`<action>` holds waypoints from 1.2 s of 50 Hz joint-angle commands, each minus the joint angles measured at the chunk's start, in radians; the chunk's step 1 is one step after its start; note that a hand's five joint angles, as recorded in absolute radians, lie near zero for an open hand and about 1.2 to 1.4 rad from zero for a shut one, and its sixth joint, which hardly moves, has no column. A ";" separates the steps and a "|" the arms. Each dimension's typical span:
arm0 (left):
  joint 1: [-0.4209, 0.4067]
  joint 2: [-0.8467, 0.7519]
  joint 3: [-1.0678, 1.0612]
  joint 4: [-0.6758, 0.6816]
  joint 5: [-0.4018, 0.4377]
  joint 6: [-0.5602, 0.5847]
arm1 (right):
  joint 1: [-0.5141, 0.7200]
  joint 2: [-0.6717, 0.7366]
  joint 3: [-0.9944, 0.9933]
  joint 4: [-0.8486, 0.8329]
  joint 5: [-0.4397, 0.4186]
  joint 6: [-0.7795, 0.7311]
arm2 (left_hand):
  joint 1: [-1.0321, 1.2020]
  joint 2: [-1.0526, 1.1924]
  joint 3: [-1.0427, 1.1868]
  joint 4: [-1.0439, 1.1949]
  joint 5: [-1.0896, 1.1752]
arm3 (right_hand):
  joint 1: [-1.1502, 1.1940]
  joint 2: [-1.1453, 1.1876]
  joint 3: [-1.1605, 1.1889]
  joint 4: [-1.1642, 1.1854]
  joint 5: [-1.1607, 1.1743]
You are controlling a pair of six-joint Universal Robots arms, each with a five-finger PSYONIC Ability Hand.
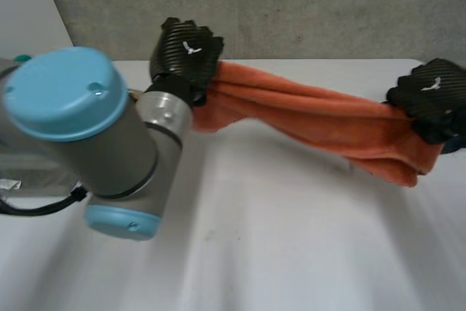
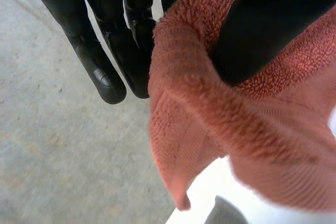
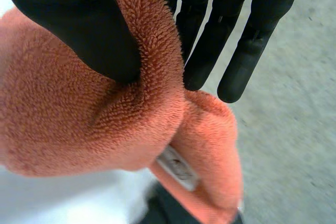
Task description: Fold the laundry.
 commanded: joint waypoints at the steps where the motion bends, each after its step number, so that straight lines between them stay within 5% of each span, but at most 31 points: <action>1: 0.084 -0.019 -0.119 -0.028 -0.002 0.024 | 0.194 0.146 0.020 0.091 0.043 0.054 | 0.255 0.200 0.203 0.197 0.265 | 0.299 0.228 0.205 0.196 0.229; 11: 0.108 -0.223 0.018 -0.106 0.004 0.054 | 0.279 0.392 -0.185 0.084 0.226 0.025 | 0.255 0.200 0.203 0.197 0.265 | 0.299 0.228 0.205 0.196 0.229; 17: 0.174 -0.331 0.334 0.036 0.003 0.089 | 0.307 0.455 -0.437 -0.318 0.305 0.086 | 0.255 0.200 0.203 0.197 0.265 | 0.299 0.228 0.205 0.196 0.229; 20: 0.203 -0.326 0.447 0.209 0.004 0.099 | 0.313 0.433 -0.451 -0.647 0.325 0.122 | 0.255 0.200 0.203 0.197 0.265 | 0.299 0.228 0.205 0.196 0.229; 24: 0.213 -0.273 0.444 0.415 -0.003 0.099 | 0.314 0.387 -0.393 -0.883 0.332 0.136 | 0.255 0.200 0.203 0.197 0.265 | 0.299 0.228 0.205 0.196 0.229; 40: 0.162 -0.231 -0.125 0.333 -0.002 0.111 | 0.350 0.469 -0.154 -0.435 0.312 0.137 | 0.255 0.200 0.203 0.197 0.265 | 0.299 0.228 0.205 0.196 0.229; 55: 0.136 0.025 -0.487 0.008 -0.060 0.091 | 0.354 0.386 0.073 -0.210 0.306 0.054 | 0.255 0.200 0.203 0.197 0.265 | 0.299 0.228 0.205 0.196 0.229; 60: 0.127 0.122 -0.523 -0.012 -0.056 0.090 | 0.350 0.305 0.098 -0.202 0.301 0.060 | -0.566 -0.621 -0.617 -0.624 -0.556 | -0.828 -0.898 -0.922 -0.931 -0.897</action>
